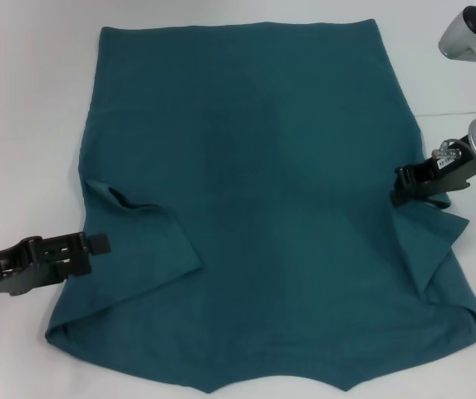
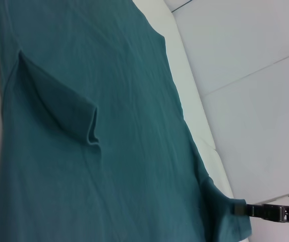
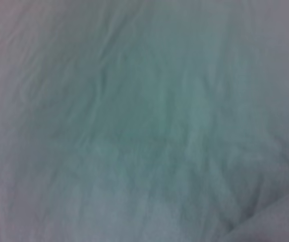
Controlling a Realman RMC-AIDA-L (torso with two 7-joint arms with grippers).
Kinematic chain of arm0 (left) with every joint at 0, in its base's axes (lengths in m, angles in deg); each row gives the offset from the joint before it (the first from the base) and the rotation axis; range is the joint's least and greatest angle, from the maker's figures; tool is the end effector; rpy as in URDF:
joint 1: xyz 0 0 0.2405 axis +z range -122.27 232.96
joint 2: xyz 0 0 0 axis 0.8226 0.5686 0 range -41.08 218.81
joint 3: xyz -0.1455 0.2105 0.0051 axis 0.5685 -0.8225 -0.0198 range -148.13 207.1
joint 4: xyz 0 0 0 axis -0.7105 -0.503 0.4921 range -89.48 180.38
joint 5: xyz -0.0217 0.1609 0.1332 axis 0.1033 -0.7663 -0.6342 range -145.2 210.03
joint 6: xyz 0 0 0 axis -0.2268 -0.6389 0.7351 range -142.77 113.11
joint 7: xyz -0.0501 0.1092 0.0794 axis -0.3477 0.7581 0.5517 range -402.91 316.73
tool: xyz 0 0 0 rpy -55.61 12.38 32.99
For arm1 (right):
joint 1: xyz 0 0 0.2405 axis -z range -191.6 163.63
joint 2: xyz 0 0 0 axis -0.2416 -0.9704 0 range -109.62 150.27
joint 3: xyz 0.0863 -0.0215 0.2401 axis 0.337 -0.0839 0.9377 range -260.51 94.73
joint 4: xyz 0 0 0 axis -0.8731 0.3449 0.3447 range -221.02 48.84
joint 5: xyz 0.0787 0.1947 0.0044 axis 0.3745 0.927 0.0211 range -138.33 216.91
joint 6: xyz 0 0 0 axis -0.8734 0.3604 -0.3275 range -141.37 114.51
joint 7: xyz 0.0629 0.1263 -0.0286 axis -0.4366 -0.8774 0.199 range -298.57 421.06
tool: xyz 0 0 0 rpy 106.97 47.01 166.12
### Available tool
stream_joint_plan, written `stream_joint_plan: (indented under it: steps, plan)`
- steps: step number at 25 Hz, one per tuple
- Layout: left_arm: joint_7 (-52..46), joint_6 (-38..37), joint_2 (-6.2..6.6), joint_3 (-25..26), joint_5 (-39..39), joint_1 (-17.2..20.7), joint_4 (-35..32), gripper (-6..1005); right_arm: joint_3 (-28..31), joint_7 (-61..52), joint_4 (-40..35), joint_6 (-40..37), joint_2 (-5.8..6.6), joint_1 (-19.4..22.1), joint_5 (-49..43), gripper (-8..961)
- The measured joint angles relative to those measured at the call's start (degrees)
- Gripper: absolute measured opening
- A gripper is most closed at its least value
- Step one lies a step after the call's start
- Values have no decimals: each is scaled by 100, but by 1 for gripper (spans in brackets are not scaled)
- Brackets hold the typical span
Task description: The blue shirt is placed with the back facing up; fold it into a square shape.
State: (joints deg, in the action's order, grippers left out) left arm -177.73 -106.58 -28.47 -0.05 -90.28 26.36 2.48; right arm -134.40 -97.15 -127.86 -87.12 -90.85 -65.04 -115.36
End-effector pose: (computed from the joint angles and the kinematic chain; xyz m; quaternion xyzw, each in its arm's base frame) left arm -0.2912 0.3287 0.0409 -0.7249 -0.6314 -0.2664 0.0693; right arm 0.2347 0.4408 0.0501 -0.7695 0.5774 -0.0637 0.2655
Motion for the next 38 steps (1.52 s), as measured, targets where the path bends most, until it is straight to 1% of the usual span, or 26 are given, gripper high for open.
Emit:
stream_joint_plan:
  steps: [7,8,9,13,22,25,28,31,34,38]
  plan:
    - [-1,6,0,0,0,18,-7,735,164,-79,56,-17,-24,-12,14,46]
    - [-1,7,0,0,0,23,-8,736,284,-83,159,-23,-6,-44,19,52]
    - [-1,7,0,2,0,26,-9,736,284,-83,159,-23,-6,-44,19,57]
    - [6,8,0,29,0,28,-8,735,391,-80,365,-40,59,-88,23,80]
    - [26,9,0,61,0,41,0,735,393,-5,400,-38,56,-68,147,131]
    - [33,8,0,62,-2,58,0,736,367,45,415,-28,46,-59,216,258]
    - [34,8,-8,61,-4,85,0,736,309,75,285,-84,65,-27,144,302]
    - [34,8,-17,62,-3,97,-2,736,248,148,84,-274,119,26,-108,346]
    - [34,8,-32,61,-2,97,-1,736,263,299,-196,-417,146,180,-215,345]
    - [34,12,-35,62,0,96,0,736,294,650,-463,-435,119,447,-211,345]
